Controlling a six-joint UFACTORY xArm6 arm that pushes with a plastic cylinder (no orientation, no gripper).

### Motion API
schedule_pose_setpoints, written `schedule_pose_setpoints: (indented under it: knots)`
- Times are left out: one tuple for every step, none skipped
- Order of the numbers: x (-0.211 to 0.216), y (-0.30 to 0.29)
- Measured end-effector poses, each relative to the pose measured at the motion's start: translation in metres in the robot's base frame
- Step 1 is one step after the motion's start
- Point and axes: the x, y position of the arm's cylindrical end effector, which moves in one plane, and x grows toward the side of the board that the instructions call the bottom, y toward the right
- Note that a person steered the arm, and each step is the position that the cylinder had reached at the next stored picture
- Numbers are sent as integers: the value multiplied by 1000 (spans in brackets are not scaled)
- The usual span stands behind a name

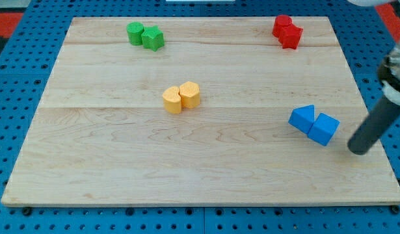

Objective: Move blue cube and blue triangle towards the center

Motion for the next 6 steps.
schedule_pose_setpoints:
  knots:
    - [-3,-32]
    - [-4,-47]
    - [-16,-47]
    - [-41,-47]
    - [-68,-47]
    - [-83,-48]
